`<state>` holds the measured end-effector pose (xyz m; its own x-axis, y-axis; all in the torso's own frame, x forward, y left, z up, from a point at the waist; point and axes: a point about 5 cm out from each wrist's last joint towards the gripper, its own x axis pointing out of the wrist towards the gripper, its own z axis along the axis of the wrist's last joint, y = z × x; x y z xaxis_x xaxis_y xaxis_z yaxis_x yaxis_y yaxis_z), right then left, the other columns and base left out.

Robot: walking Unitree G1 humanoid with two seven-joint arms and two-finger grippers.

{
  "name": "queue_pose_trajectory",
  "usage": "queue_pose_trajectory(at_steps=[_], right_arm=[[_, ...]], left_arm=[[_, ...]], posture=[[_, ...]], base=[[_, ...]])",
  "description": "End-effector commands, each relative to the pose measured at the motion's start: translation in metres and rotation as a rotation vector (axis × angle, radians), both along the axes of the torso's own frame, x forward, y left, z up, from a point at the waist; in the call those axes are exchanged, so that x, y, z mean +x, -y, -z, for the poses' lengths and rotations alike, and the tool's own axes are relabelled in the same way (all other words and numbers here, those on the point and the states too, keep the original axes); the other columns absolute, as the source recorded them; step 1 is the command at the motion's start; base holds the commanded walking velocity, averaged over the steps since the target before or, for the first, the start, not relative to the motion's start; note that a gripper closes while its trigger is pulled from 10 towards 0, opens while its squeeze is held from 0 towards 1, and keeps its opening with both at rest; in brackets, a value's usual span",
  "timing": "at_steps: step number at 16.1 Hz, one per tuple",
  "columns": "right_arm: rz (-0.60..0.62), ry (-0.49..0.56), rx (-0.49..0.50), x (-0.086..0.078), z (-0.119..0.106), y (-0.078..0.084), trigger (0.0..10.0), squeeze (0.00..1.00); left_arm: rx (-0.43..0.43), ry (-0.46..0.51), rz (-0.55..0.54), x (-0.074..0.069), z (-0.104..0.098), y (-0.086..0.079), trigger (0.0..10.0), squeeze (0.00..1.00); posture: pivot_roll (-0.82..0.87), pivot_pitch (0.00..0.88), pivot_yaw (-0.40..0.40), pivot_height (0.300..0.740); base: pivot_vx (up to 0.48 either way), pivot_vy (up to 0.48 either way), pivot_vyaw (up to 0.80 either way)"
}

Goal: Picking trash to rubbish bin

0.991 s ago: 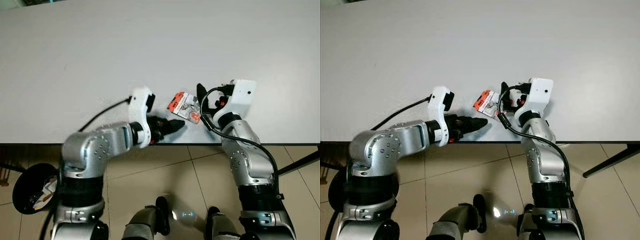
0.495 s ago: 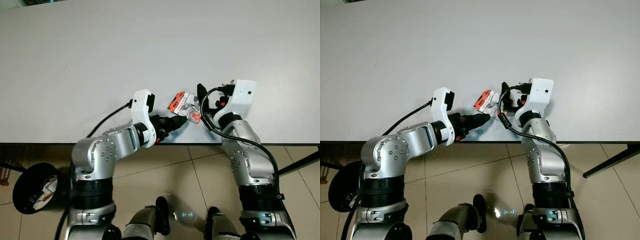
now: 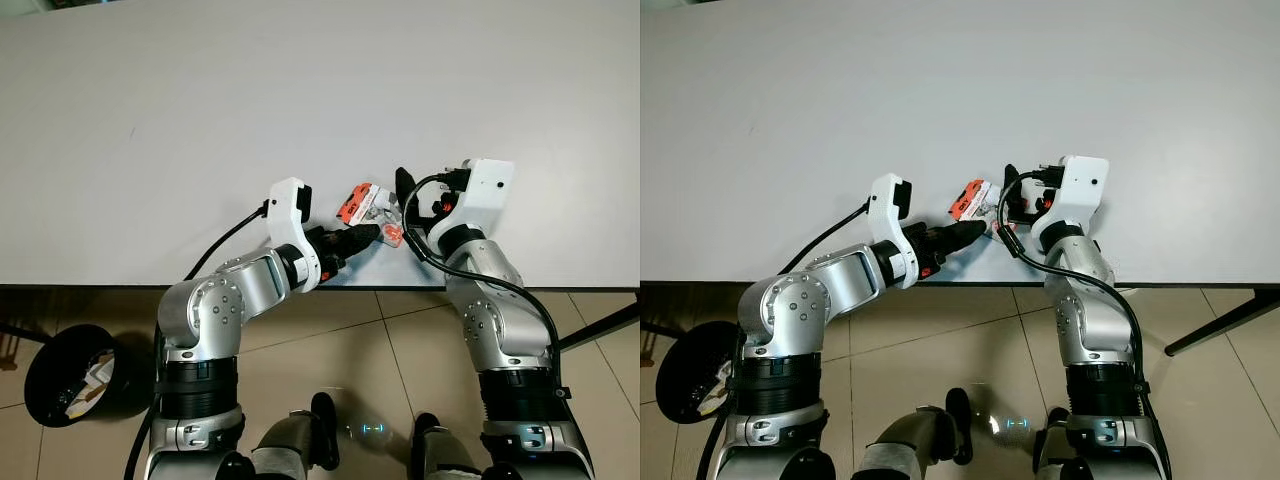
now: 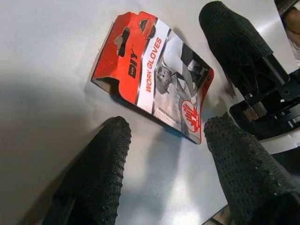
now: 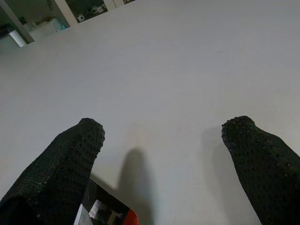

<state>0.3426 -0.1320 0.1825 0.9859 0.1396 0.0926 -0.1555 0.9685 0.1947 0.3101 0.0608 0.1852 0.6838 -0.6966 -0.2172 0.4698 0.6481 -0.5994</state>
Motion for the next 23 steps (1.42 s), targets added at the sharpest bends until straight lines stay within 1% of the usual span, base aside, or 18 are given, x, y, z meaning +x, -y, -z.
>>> queue_pose_trajectory(at_steps=[1,2,5,8,10,13,14,15,18,23], right_arm=[[-0.016,-0.102,0.016,-0.003,0.021,-0.004,10.0,0.00],[-0.016,-0.102,0.015,-0.003,0.021,-0.003,10.0,0.00],[-0.018,-0.103,0.014,-0.003,0.020,-0.004,10.0,0.00],[-0.022,-0.102,0.015,-0.003,0.019,-0.005,10.0,0.00],[-0.021,-0.101,0.019,-0.003,0.019,-0.005,10.0,0.00],[-0.017,-0.102,0.021,-0.003,0.020,-0.005,10.0,0.00],[-0.015,-0.103,0.022,-0.003,0.020,-0.005,10.0,0.00],[-0.011,-0.101,0.024,-0.003,0.020,-0.005,10.0,0.00],[-0.005,-0.099,0.025,-0.003,0.020,-0.003,10.0,0.00],[-0.008,-0.101,0.029,-0.003,0.020,-0.005,10.0,0.00]], left_arm=[[0.034,-0.112,0.006,-0.002,0.022,0.004,10.0,0.00],[0.033,-0.114,0.009,-0.002,0.022,0.006,10.0,0.00],[0.015,-0.126,0.041,0.001,0.027,0.021,10.0,0.00],[-0.001,-0.121,0.066,0.005,0.026,0.033,10.0,0.00],[-0.013,-0.104,0.108,0.008,0.021,0.046,10.0,0.00],[-0.025,-0.113,0.139,0.010,0.024,0.055,10.0,0.00],[-0.028,-0.116,0.163,0.009,0.025,0.059,2.9,0.00],[-0.025,-0.113,0.184,0.009,0.025,0.063,0.0,0.00],[-0.020,-0.110,0.198,0.009,0.025,0.064,0.0,0.00],[-0.016,-0.095,0.192,0.013,0.025,0.058,0.0,0.00]], posture=[[0.06,0.317,0.188,0.740],[0.06,0.318,0.186,0.740],[0.05,0.321,0.182,0.740],[0.05,0.320,0.183,0.740],[0.05,0.316,0.188,0.740],[0.04,0.311,0.196,0.740],[0.04,0.311,0.198,0.740],[0.04,0.311,0.201,0.740],[0.04,0.311,0.203,0.740],[0.05,0.309,0.207,0.740]], base=[[0.000,0.000,0.00],[0.000,0.000,0.00],[0.000,0.000,0.00],[0.000,0.000,0.00],[0.000,0.000,0.00],[0.000,0.000,0.00],[0.000,0.000,0.00],[0.000,0.000,0.00],[0.000,0.000,0.00],[0.000,0.000,0.00]])
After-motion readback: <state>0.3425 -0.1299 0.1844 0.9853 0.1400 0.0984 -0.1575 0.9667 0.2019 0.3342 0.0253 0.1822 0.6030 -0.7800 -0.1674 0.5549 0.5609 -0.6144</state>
